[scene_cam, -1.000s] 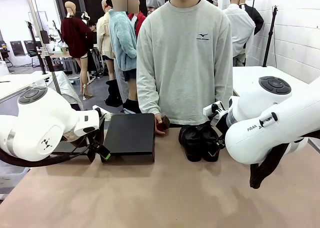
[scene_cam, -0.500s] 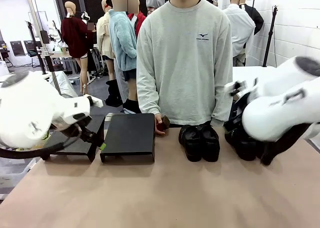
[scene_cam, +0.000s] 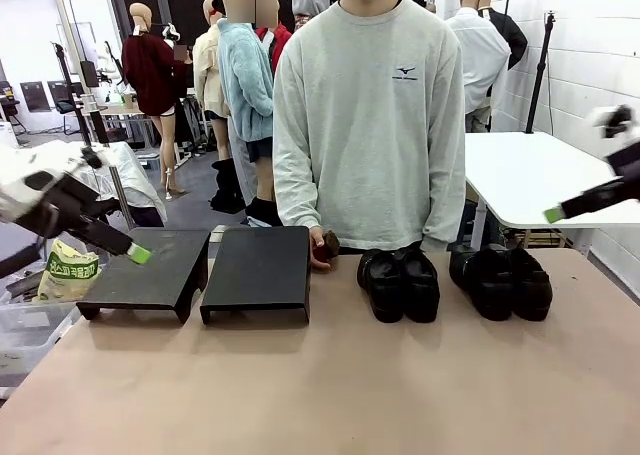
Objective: Organize the shoes by placing them on the stand.
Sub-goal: Pick up one Shoe and place it in the middle of the table.
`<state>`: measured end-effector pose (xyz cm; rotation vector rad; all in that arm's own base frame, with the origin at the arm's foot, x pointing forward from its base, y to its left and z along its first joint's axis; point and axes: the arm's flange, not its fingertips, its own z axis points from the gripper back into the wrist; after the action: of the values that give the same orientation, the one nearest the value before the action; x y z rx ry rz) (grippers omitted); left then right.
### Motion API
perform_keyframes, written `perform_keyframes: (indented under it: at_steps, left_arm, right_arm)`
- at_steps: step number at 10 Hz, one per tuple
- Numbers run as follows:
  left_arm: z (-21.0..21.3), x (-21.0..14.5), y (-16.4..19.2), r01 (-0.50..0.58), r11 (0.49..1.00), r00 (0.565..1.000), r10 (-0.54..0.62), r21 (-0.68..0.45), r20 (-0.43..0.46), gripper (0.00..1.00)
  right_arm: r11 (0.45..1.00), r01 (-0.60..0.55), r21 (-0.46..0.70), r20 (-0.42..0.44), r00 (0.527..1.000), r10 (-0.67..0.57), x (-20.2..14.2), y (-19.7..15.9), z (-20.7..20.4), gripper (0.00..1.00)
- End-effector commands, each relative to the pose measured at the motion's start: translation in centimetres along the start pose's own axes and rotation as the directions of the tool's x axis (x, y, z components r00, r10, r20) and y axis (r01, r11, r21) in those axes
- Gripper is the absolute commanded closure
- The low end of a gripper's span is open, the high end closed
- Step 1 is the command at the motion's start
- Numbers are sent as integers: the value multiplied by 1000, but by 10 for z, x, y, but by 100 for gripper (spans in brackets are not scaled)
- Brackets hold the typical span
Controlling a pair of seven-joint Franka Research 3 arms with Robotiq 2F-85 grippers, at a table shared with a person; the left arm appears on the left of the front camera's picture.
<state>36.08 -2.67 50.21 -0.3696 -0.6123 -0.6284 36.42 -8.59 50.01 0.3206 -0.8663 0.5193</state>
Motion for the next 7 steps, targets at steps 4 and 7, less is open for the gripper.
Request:
perform_keyframes:
  at_steps: [4,7]
  left_arm:
    - [52,-5,-19,117,993,985,-118,21,126,0]
    - [41,-8,-21,101,994,991,-104,30,90,0]
  right_arm:
    - [999,26,20,82,996,-27,-175,87,58,0]
    - [998,-22,53,95,995,17,-163,87,50,0]
